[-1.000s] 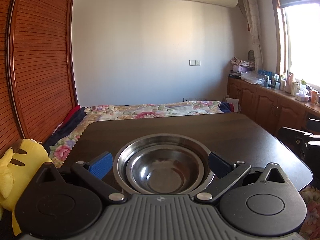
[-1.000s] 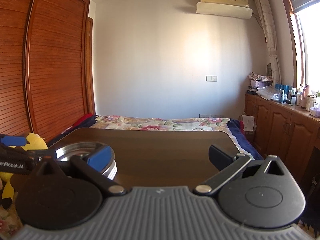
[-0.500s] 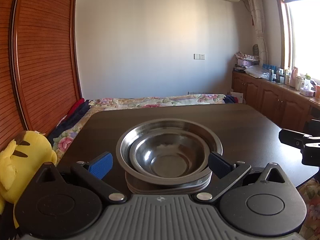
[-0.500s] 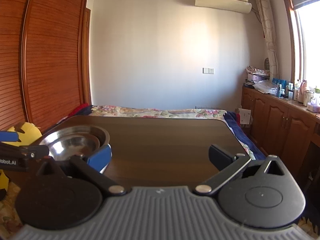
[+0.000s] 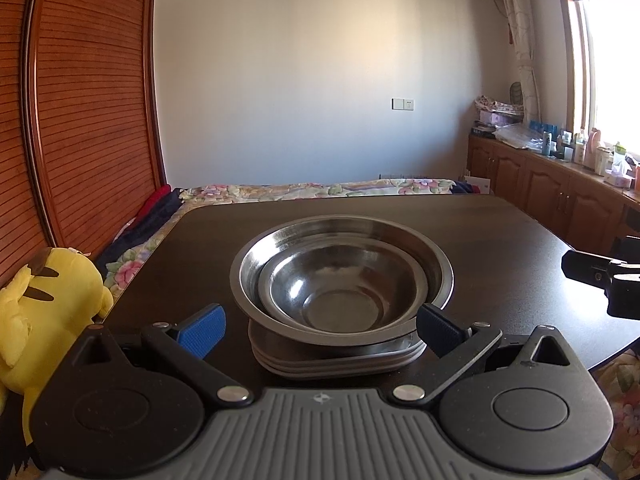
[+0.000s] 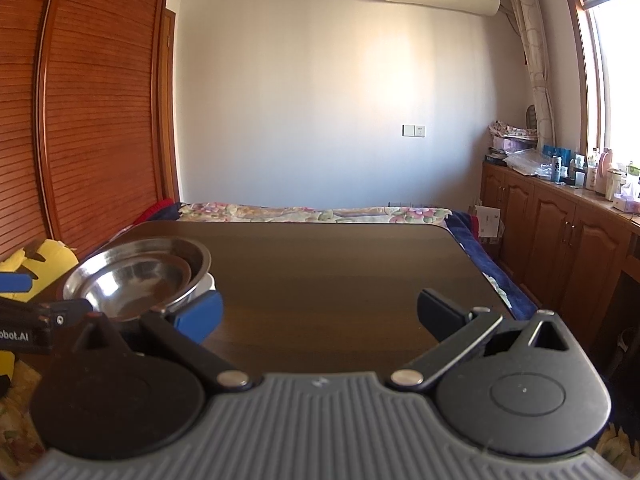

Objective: Organize plates and bowls

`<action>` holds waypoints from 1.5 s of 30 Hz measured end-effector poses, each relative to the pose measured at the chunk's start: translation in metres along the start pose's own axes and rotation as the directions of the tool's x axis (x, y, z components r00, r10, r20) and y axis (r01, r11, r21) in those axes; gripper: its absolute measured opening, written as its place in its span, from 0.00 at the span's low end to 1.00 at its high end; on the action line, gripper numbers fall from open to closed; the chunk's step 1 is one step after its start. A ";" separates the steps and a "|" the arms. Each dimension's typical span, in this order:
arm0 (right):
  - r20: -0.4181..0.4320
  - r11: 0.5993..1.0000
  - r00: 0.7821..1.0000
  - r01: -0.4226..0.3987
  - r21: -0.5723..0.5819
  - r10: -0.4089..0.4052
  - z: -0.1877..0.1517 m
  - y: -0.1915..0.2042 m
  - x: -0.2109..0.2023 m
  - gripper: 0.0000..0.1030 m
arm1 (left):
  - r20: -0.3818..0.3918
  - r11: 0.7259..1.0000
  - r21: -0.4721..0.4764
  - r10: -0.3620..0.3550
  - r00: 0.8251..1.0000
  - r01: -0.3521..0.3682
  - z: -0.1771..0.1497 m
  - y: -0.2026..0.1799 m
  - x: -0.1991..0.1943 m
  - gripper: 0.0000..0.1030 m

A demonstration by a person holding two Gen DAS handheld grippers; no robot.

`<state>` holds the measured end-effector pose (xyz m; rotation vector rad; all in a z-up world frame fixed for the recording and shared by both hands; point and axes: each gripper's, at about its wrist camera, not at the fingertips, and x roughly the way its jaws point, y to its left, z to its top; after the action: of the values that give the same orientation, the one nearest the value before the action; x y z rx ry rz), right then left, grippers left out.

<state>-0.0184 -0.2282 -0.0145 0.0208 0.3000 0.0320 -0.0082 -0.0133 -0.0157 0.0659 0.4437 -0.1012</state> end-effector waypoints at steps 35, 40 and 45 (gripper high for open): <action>-0.005 1.000 1.000 -0.001 0.020 0.001 0.000 -0.007 0.003 1.00 | 0.008 1.000 -0.005 0.001 1.000 -0.001 0.003 0.002 -0.002 1.00; -0.005 1.000 1.000 -0.001 0.021 0.001 0.000 -0.007 0.003 1.00 | 0.009 1.000 -0.006 0.001 1.000 -0.001 0.004 0.003 -0.002 1.00; -0.001 1.000 1.000 0.000 0.020 0.000 0.001 -0.007 0.002 1.00 | 0.010 1.000 -0.005 0.003 1.000 -0.003 0.004 0.003 -0.002 1.00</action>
<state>-0.0158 -0.2356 -0.0146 0.0405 0.3010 0.0291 -0.0075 -0.0100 -0.0112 0.0607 0.4336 -0.0976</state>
